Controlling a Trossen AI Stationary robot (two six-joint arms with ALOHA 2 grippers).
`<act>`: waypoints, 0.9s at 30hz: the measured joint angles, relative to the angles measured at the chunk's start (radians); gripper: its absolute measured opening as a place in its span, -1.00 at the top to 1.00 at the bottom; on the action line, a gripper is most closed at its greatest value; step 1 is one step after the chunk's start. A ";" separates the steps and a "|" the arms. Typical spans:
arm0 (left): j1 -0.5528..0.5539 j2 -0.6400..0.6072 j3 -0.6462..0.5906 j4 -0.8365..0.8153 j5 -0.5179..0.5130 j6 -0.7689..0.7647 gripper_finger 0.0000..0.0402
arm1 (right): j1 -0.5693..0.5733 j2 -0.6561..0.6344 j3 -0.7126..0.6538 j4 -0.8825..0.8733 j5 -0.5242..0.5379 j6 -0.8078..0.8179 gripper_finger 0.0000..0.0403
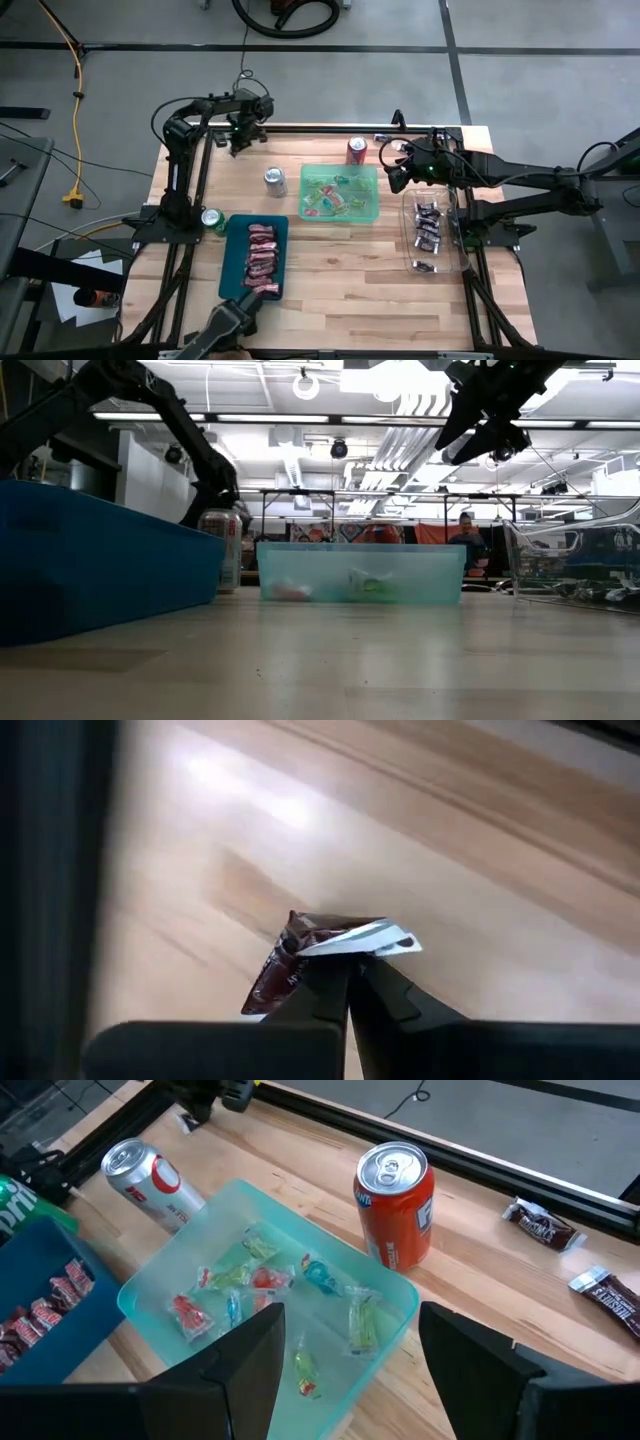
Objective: Organize candy in baskets
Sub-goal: Put the white brown chocolate into the transparent bin
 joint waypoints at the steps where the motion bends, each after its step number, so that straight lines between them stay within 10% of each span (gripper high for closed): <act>1: -0.017 -0.011 0.000 0.020 0.015 -0.001 1.00 | 0.000 0.000 0.000 0.000 0.000 0.000 -0.12; 12: -0.164 -0.100 -0.003 0.144 0.081 0.003 1.00 | 0.001 0.000 0.000 0.010 0.001 -0.053 -0.12; 27: -0.180 -0.470 -0.053 0.115 -0.201 0.174 0.98 | 0.001 0.000 0.000 0.083 -0.074 -0.065 -0.12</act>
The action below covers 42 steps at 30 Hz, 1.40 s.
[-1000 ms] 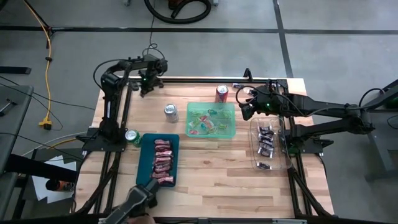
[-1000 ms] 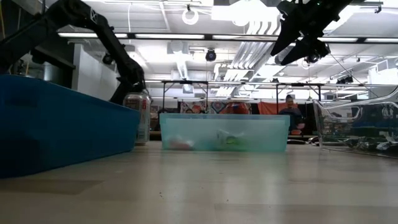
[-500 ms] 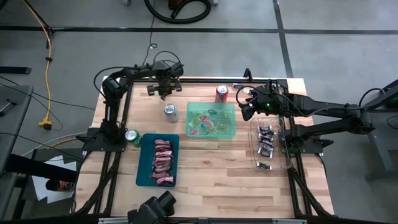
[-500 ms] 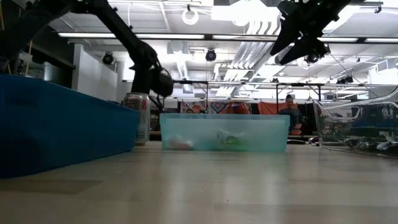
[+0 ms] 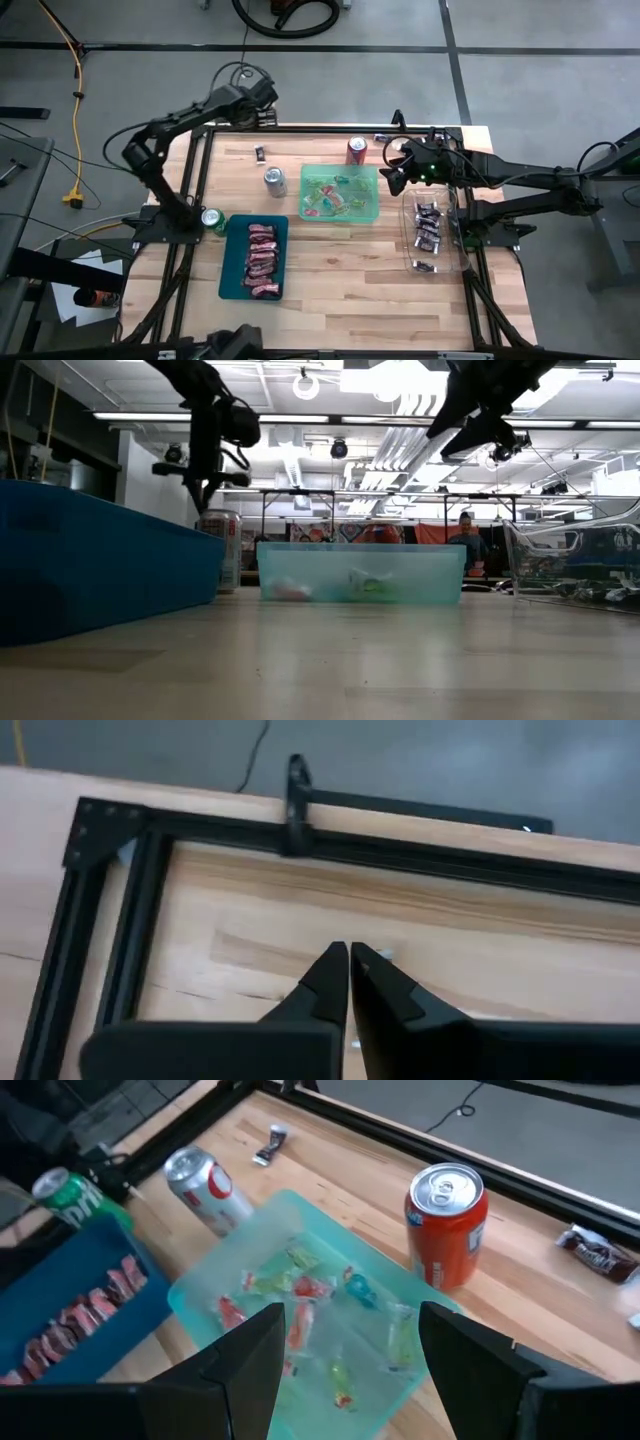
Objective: Organize candy in baskets
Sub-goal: Put the white brown chocolate into the transparent bin
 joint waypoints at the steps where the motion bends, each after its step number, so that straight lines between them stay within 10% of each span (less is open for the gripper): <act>1: 0.000 -0.013 -0.029 0.015 -0.012 -0.013 0.96 | 0.000 0.000 0.000 0.004 0.000 0.015 -0.12; 15: 0.035 -0.049 -0.422 0.520 0.136 -0.020 0.47 | -0.001 0.000 0.000 0.045 0.161 0.233 -0.12; 30: 0.074 -0.018 -0.479 0.644 0.233 0.000 0.10 | -0.009 0.012 0.002 0.046 0.276 0.356 -0.12; 42: 0.024 0.083 -0.478 0.650 0.213 -0.128 0.10 | -0.059 0.075 0.002 0.044 0.106 0.225 -0.12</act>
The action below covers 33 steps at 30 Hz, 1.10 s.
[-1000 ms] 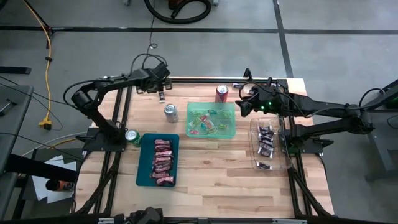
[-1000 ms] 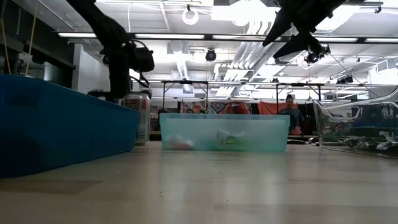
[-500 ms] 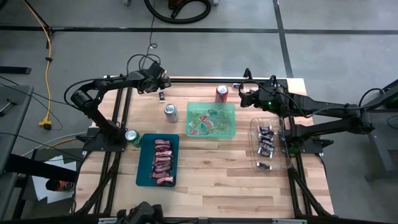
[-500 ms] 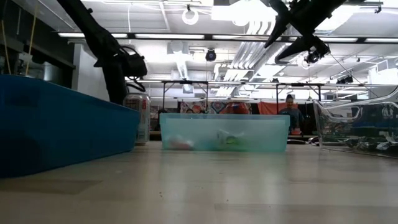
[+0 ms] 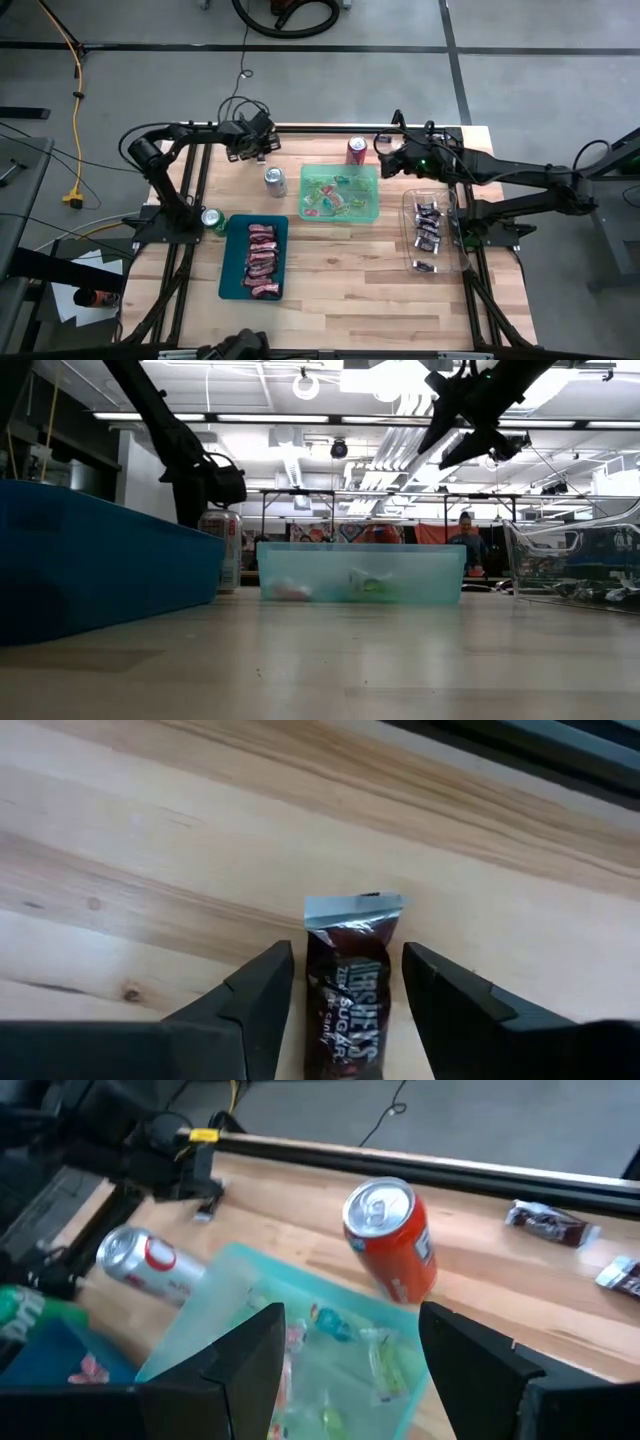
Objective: Organize candy in baskets
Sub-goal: Put the white brown chocolate into the transparent bin
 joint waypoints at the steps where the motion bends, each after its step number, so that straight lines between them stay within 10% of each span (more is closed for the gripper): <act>1: -0.003 0.006 0.001 0.003 -0.004 -0.010 0.10 | -0.001 0.002 0.000 0.000 -0.011 -0.005 -0.12; 6: -0.015 0.008 0.001 0.000 -0.025 0.006 0.27 | -0.001 0.003 0.000 0.001 -0.023 -0.019 -0.12; 12: 0.005 -0.080 -0.002 0.062 0.011 0.109 0.93 | -0.001 0.003 0.000 0.020 -0.025 -0.082 -0.12; 18: 0.038 -0.261 -0.002 0.299 0.107 0.307 0.98 | -0.001 0.002 0.000 0.164 -0.142 -0.200 -0.12; 25: -0.033 -0.397 0.000 0.740 0.472 0.383 0.99 | -0.001 0.013 -0.001 0.521 -0.297 -0.376 -0.12; 33: -0.318 -0.373 0.000 0.942 0.398 0.489 1.00 | 0.003 0.144 0.061 0.688 -0.358 -0.447 -0.12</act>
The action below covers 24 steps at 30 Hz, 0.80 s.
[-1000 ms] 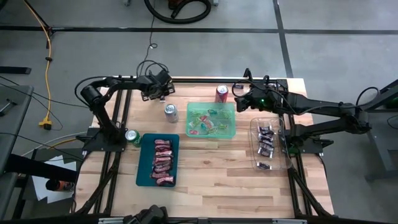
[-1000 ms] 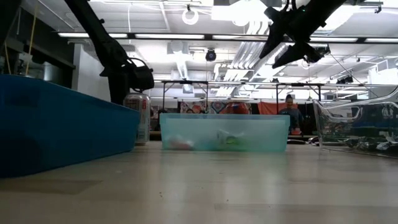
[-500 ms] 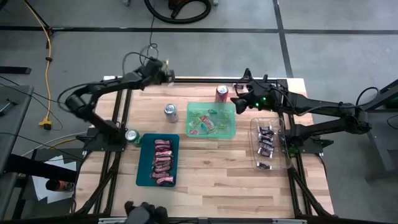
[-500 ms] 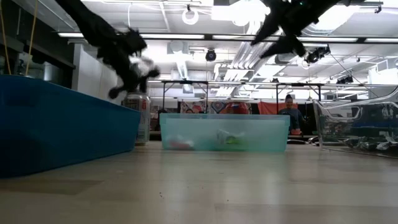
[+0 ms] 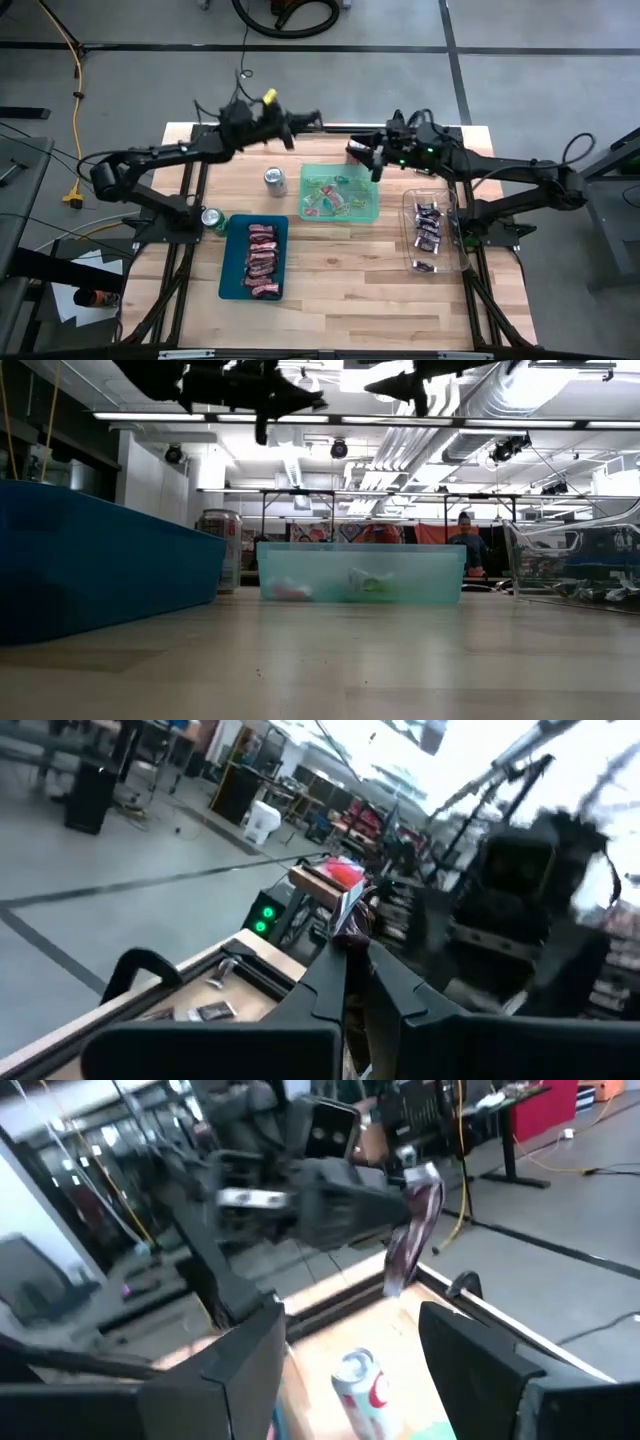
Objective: Organize candy in baskets
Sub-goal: Put the white brown chocolate into the transparent bin
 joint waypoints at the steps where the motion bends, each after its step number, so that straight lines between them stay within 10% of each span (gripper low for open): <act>1: -0.028 0.004 0.000 0.004 -0.021 0.024 1.00 | 0.003 0.023 0.020 -0.011 0.000 -0.018 -0.12; 18: -0.158 0.015 0.000 0.046 -0.094 0.237 1.00 | 0.006 0.260 0.280 -0.212 0.000 -0.133 -0.11; 24: -0.158 0.015 0.000 0.045 -0.094 0.237 1.00 | 0.006 0.259 0.285 -0.239 0.000 -0.124 0.22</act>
